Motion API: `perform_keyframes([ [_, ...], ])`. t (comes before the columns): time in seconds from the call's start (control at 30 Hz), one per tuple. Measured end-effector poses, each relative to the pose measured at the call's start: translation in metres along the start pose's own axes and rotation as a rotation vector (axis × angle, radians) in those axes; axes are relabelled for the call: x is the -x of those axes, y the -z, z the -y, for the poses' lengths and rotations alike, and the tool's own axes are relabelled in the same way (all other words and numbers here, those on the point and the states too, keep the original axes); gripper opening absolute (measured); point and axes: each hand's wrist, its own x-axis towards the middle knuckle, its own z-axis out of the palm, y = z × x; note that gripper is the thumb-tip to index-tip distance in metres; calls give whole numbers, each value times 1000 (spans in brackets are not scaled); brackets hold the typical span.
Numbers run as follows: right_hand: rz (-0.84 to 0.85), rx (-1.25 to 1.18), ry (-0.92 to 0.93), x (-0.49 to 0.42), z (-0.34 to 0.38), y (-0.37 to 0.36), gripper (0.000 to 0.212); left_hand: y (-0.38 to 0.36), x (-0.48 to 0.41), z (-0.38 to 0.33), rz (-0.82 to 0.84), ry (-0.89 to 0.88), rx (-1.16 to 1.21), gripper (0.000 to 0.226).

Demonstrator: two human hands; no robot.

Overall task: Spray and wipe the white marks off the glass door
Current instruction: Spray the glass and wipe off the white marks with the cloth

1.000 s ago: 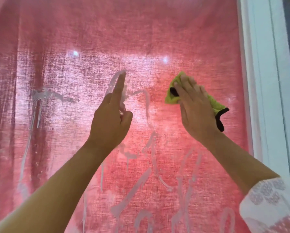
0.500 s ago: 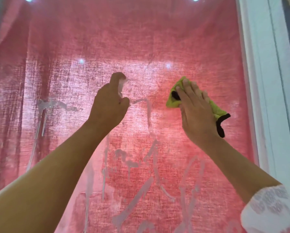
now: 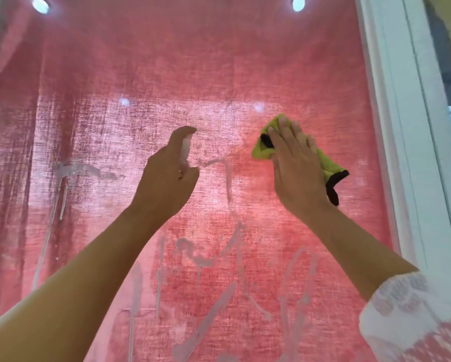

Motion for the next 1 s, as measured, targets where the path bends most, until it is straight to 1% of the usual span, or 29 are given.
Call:
perform_keyframes([
  [0.07, -20, 15, -36, -12, 10, -7, 52, 5, 3, 3, -20, -8, 4, 58],
  [0.1, -17, 11, -24, -13, 15, -9, 53, 7, 5, 4, -35, -4, 8, 57],
  [0.13, -4, 0, 15, -9, 18, -9, 53, 8, 8, 5, -52, 6, 11, 57],
  [0.23, 43, -38, 211, 21, 22, -6, 53, 10, 14, 11, -104, 47, 7, 59],
  [0.3, 65, -42, 260, 34, 18, -2, 52, 15, 18, 17, -128, 56, 8, 59],
  [0.33, 66, -37, 231, 34, 16, -1, 51, 17, 20, 20, -136, 60, 15, 58],
  [0.47, -17, -19, -49, 2, 30, -7, 52, 29, 26, 34, -171, 85, 28, 60],
  [0.53, -31, -30, -79, -7, 43, -15, 53, 33, 27, 40, -190, 120, 56, 61],
  [0.6, -12, -49, 16, -1, 54, -21, 52, 36, 27, 45, -208, 147, 85, 59],
  [0.7, 79, -62, 211, 32, 61, -23, 52, 38, 30, 51, -201, 155, 114, 58],
  [0.77, 115, -51, 261, 49, 56, -17, 54, 38, 34, 53, -179, 164, 121, 57],
  [0.83, 109, -31, 209, 50, 47, -11, 56, 38, 36, 55, -161, 159, 125, 57],
  [0.93, 15, -14, -31, 23, 49, -10, 53, 40, 36, 58, -125, 132, 102, 58],
  [1.0, -25, -18, -128, -4, 61, -16, 53, 40, 34, 60, -115, 129, 97, 58],
])
